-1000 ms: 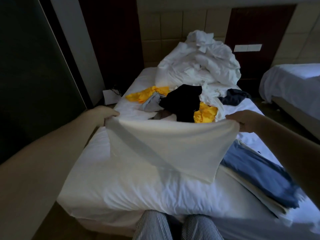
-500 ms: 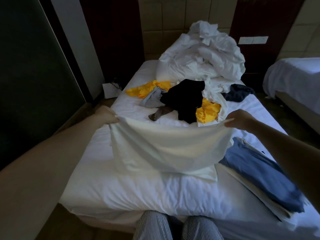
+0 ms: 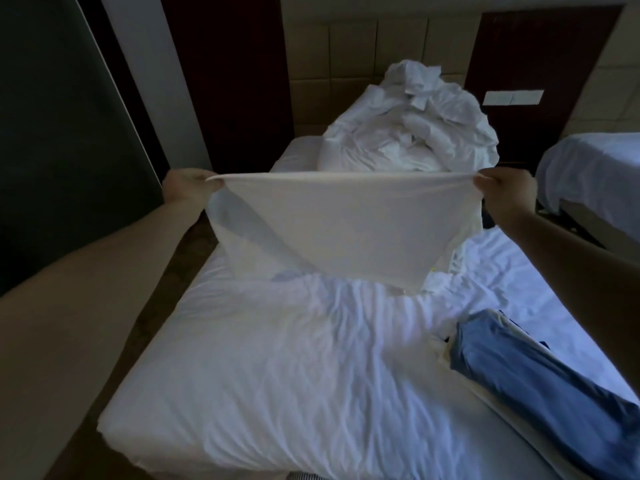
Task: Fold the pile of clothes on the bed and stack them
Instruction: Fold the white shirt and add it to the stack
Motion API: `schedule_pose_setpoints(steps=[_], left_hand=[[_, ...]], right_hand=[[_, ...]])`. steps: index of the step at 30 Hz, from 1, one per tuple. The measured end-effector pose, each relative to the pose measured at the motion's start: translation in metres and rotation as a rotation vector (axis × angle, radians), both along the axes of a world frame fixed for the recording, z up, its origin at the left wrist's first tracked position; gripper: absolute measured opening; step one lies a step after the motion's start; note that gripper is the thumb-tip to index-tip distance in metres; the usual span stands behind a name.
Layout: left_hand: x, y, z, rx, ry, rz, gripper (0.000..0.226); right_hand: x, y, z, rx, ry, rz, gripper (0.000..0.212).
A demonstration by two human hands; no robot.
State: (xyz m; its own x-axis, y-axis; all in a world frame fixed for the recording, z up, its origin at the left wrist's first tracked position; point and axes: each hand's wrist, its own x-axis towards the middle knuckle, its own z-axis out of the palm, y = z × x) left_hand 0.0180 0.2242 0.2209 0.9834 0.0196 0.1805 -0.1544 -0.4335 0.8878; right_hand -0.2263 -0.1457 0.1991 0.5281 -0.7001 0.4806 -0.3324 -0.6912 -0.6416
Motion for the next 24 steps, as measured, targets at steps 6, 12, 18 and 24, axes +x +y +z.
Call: schedule_pose_setpoints(steps=[6,12,18,24], left_hand=[[-0.013,0.040,-0.034,-0.143,0.386,-0.062,0.040],[-0.075,0.080,-0.134,0.162,0.631,-0.103,0.018],[-0.132,0.108,-0.242,0.409,0.886,-0.099,0.028],[-0.144,0.119,-0.260,0.053,0.910,-0.079,0.041]], right_hand=[[-0.026,0.020,-0.048,0.488,-0.165,0.070,0.025],[-0.083,0.068,-0.172,0.782,0.087,0.107,0.025],[-0.121,0.108,-0.256,1.017,0.325,0.050,0.020],[-0.133,0.118,-0.263,0.954,0.459,0.068,0.012]])
